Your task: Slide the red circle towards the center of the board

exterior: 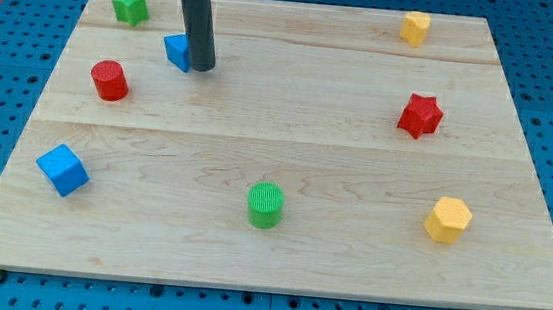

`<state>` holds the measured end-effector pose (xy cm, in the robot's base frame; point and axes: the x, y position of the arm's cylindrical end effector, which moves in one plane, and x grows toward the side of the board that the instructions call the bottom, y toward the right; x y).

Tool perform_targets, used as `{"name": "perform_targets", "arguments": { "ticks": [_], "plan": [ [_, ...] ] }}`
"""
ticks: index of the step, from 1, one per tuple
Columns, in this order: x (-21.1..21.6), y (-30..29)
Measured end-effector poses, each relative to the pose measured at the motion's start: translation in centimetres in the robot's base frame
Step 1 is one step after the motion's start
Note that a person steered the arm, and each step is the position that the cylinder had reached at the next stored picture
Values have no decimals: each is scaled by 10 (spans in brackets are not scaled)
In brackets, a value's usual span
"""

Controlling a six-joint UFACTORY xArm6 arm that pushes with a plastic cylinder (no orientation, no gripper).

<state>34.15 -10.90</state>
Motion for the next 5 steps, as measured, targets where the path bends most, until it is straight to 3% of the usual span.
{"name": "perform_targets", "arguments": {
  "ticks": [2,3,4,5],
  "plan": [
    [-30,-51],
    [-34,-40],
    [-12,-29],
    [60,8]
  ]
}}
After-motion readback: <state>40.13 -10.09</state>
